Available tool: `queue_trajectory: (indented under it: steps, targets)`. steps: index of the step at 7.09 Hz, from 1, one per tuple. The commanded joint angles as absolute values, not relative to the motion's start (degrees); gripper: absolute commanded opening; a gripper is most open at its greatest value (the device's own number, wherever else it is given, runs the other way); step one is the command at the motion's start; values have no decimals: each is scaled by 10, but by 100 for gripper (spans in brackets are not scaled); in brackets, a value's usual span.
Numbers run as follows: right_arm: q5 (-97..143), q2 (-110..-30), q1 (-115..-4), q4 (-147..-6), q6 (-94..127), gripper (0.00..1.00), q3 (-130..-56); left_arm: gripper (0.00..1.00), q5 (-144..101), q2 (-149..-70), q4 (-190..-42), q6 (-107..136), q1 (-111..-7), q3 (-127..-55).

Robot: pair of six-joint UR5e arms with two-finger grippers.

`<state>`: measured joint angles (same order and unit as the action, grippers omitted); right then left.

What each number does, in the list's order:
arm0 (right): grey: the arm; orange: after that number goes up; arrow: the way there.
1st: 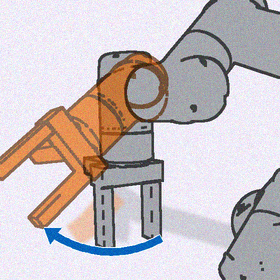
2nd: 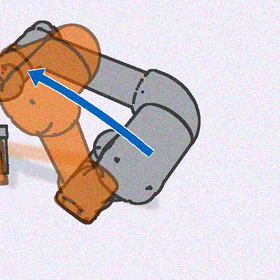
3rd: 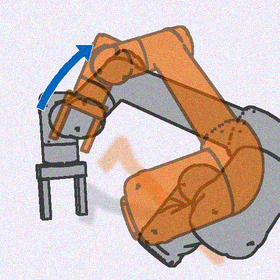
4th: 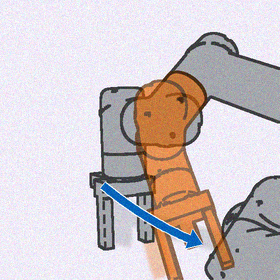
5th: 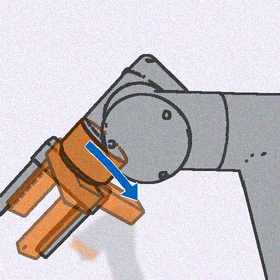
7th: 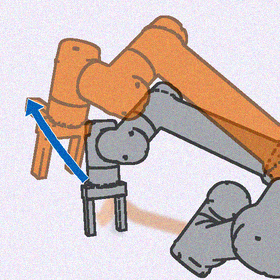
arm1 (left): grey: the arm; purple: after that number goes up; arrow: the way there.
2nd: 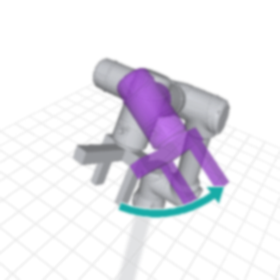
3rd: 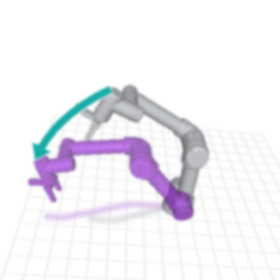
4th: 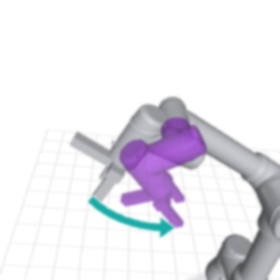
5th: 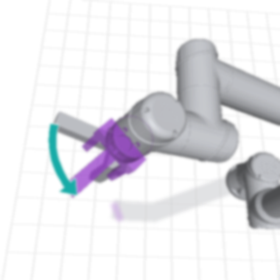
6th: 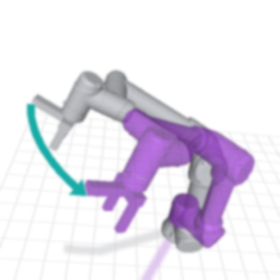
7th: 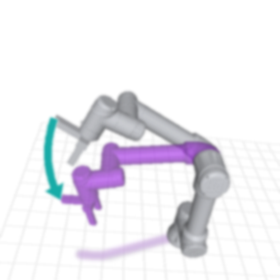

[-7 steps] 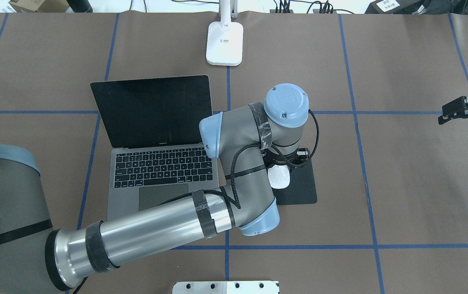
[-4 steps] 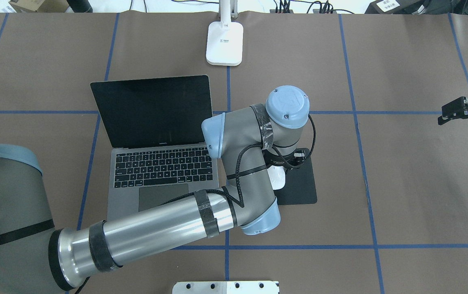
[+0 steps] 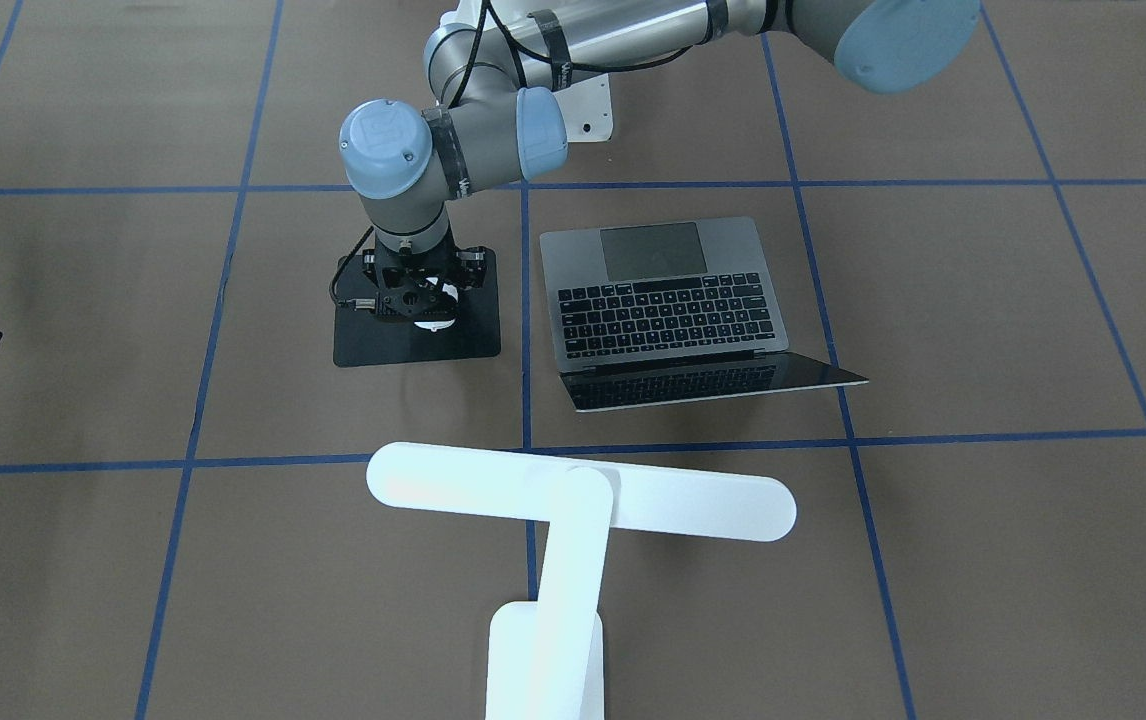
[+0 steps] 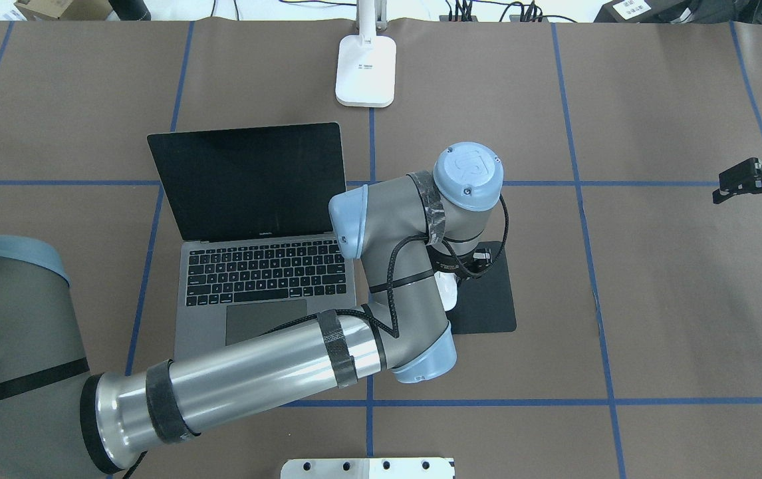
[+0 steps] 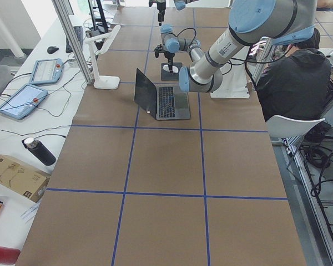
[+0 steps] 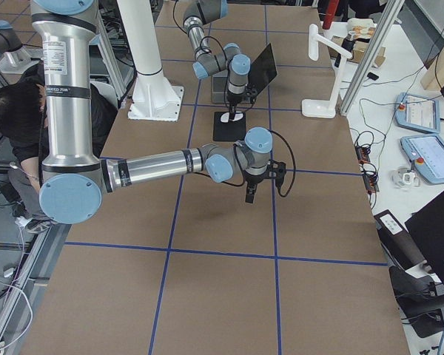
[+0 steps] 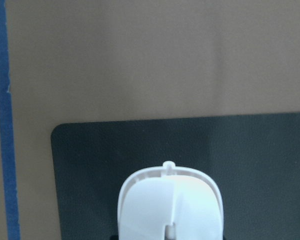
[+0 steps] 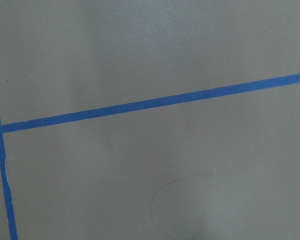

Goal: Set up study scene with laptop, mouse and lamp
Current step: 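Lower the white mouse onto the black mousepad with the left gripper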

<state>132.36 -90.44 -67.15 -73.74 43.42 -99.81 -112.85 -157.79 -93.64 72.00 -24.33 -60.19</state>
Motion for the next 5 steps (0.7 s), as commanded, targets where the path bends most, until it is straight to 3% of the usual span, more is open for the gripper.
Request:
queue_trajectory:
  steps: [1,4,5]
  targets:
    - [1324,-904,-672,-737,434,100,-1001,78,-1129,-1579,-935,720,-242,-598]
    - [1324,-905,-674,-737,434,100,-1002,85,-1128,-1579,-928,720,-243,-604]
    - [1325,-908,-677,-737,432,100,-1002,92,-1129,-1579,-921,720,-244,-613]
